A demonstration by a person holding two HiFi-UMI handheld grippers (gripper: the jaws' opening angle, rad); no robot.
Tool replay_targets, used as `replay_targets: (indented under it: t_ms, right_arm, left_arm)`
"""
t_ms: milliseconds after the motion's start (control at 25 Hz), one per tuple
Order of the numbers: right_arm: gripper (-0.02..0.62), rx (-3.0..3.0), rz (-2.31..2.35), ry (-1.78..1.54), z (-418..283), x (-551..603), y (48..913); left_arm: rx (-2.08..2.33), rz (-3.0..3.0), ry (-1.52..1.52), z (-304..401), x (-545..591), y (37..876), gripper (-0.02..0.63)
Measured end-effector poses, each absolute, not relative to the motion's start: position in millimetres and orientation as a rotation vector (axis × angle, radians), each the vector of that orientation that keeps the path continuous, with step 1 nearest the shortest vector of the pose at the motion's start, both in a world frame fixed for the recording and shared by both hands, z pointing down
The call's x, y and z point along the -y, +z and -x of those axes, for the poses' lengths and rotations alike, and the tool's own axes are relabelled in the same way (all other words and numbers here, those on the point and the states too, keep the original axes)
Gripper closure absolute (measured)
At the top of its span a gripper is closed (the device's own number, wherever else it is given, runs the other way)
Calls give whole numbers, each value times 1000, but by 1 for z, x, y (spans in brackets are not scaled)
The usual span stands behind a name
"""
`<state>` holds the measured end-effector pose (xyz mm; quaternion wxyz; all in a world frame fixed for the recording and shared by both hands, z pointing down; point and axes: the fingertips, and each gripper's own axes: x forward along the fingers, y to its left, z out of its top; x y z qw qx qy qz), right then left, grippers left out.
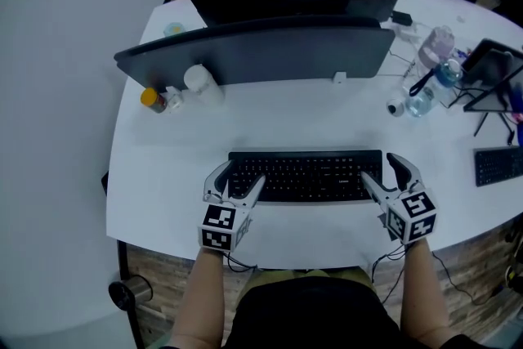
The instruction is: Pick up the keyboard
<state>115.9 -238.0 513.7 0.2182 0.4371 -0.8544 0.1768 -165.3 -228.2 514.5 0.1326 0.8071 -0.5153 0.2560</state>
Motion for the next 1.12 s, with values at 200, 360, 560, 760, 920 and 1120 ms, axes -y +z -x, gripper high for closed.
replay_targets:
  t_ms: [200, 360, 560, 760, 920, 1120]
  right_arm:
    - [311, 2304, -1207, 573, -125, 235, 537]
    - [311, 2257, -1191, 634, -130, 235, 555]
    - [309, 2191, -1181, 689, -138, 234, 576]
    - [309, 2156, -1181, 743, -143, 233, 591]
    - [309, 2135, -1192, 772, -145, 234, 600]
    - [309, 2113, -1182, 803, -145, 235, 612]
  left_arm:
    - [1428, -2291, 803, 177, 226, 540, 262]
    - [1389, -2253, 838, 183, 223, 557, 253]
    - [1344, -2211, 866, 187, 222, 573, 248]
    - [1309, -2166, 869, 192, 222, 590, 242]
    - [1291, -2077, 866, 201, 219, 607, 241]
    - [1311, -2007, 882, 212, 220, 617, 235]
